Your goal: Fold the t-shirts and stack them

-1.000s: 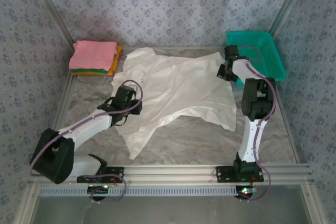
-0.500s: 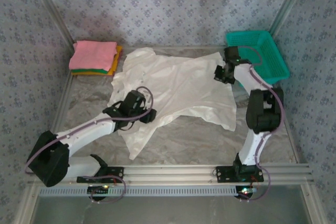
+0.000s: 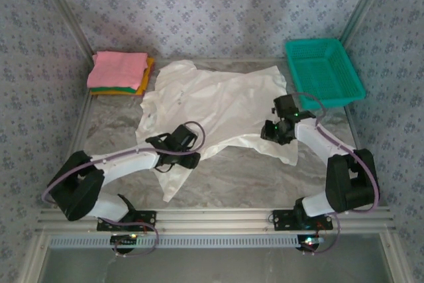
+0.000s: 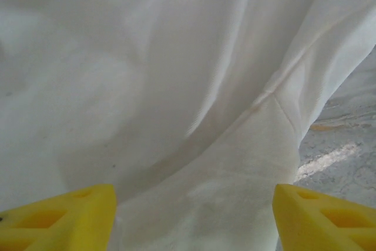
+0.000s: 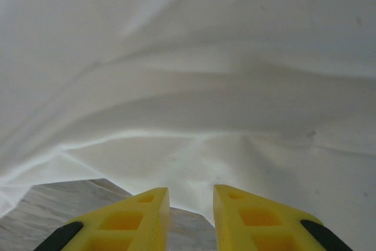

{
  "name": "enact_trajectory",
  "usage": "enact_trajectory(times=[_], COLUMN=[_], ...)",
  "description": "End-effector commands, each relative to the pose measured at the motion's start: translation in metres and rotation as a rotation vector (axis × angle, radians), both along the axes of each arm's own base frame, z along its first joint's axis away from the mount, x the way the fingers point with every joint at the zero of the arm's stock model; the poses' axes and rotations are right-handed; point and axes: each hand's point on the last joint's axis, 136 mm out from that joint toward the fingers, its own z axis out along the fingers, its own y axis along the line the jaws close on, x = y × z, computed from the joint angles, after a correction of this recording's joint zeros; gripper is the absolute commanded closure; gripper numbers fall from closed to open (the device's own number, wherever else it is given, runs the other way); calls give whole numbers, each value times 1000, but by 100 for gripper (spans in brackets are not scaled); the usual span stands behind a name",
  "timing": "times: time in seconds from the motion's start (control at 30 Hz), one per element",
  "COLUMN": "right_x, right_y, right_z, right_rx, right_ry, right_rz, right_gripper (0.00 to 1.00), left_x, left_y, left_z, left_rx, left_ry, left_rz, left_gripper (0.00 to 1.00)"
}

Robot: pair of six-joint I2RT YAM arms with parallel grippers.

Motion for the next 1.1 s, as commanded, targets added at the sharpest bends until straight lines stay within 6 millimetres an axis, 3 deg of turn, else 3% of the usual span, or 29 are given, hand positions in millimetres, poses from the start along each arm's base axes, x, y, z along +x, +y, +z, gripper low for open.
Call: enact_trajectory(times=[0.0,0.23,0.47,0.6,0.7,0.9,1.0,1.07], right_x=[5,15,-12,-9,-1,7,7,8], right_y=[-5,-9,-18,-25,-27,-23,-23,-23], right_z=[9,13,0,-1,4,7,7,6], right_rx=[6,-4,25,43,36,46,46,48], right_ry=[-30,-47,26,23,-8,-15,-14,-16], right_rz=[-33,-37,-101,-131,-135,-127,-125,-126], right_gripper=[72,72,70,70,70,70,70,70], left_x=[-5,-19,-25,-21,-18,-13,-13,-11], left_y=[10,26,34,32,34,40,55,75], left_z=[16,-7,-30,-33,-29,-2,12,14], left_rx=[-65,-97,-127,-129,-115,-119,-55,8], left_ry=[-1,44,99,97,87,40,8,-17], left_rz=[96,162,201,194,193,217,234,296], left_gripper=[32,44,48,81,100,100,100,100])
